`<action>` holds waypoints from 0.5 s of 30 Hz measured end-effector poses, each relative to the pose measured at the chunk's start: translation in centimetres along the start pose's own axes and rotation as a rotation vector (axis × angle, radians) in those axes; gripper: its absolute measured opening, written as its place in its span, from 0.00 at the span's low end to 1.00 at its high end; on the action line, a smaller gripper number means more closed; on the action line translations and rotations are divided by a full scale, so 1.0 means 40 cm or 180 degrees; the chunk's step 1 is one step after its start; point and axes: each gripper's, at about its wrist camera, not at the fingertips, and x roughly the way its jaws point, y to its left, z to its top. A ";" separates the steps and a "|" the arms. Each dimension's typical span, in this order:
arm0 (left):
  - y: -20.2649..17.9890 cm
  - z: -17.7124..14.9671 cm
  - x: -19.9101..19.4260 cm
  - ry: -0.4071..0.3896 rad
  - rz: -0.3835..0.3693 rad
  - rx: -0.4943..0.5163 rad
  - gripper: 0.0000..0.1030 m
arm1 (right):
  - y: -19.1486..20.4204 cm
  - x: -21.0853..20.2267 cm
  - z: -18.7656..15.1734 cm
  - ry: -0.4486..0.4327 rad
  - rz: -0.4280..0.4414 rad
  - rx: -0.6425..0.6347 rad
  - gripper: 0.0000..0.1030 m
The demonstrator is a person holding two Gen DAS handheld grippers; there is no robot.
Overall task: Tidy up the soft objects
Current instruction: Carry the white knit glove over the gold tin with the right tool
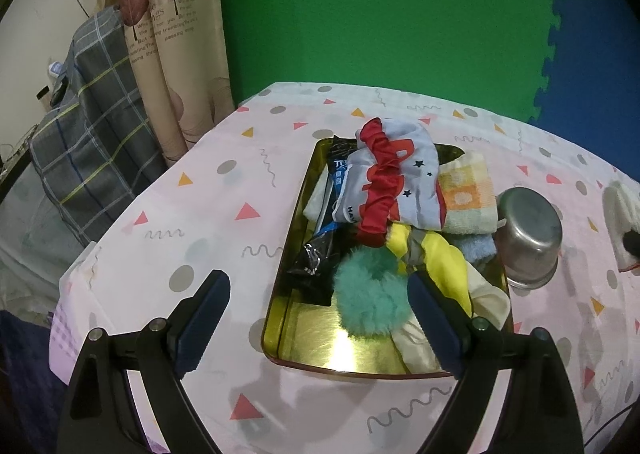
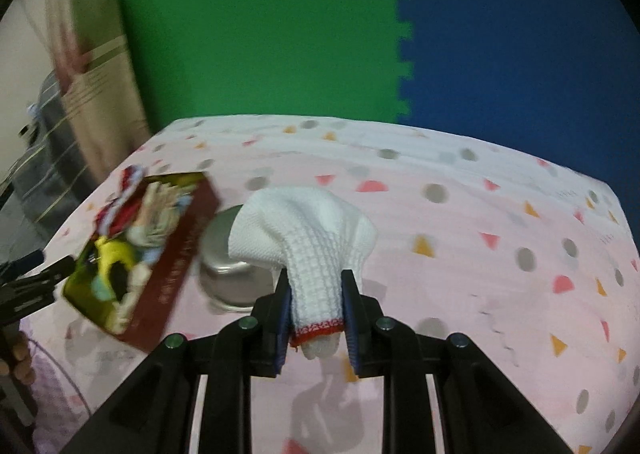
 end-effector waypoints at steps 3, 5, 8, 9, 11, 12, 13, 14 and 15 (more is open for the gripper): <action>0.008 0.002 -0.003 0.0015 -0.0030 0.0047 0.86 | 0.057 -0.002 0.012 0.0000 0.0107 -0.0106 0.22; 0.015 0.005 -0.007 0.0003 -0.0024 0.0061 0.86 | 0.095 -0.005 0.019 0.0005 0.0182 -0.0169 0.22; 0.027 0.014 -0.011 -0.0014 -0.0039 0.0101 0.86 | 0.151 -0.003 0.021 0.0027 0.0266 -0.0277 0.22; 0.030 0.015 -0.015 -0.0024 -0.0027 0.0126 0.86 | 0.167 0.000 0.020 0.0037 0.0291 -0.0302 0.22; 0.032 0.017 -0.018 -0.0034 -0.0004 0.0183 0.86 | 0.202 0.008 0.018 0.0065 0.0345 -0.0351 0.22; 0.034 0.017 -0.019 -0.0043 0.0010 0.0207 0.86 | 0.218 0.013 0.016 0.0080 0.0371 -0.0370 0.22; 0.036 0.017 -0.019 -0.0041 0.0012 0.0216 0.86 | 0.233 0.020 0.015 0.0097 0.0401 -0.0389 0.22; 0.037 0.017 -0.019 -0.0035 0.0005 0.0217 0.86 | 0.251 0.026 0.013 0.0110 0.0425 -0.0413 0.22; 0.038 0.018 -0.018 -0.0024 -0.0012 0.0214 0.86 | 0.269 0.033 0.012 0.0127 0.0442 -0.0433 0.22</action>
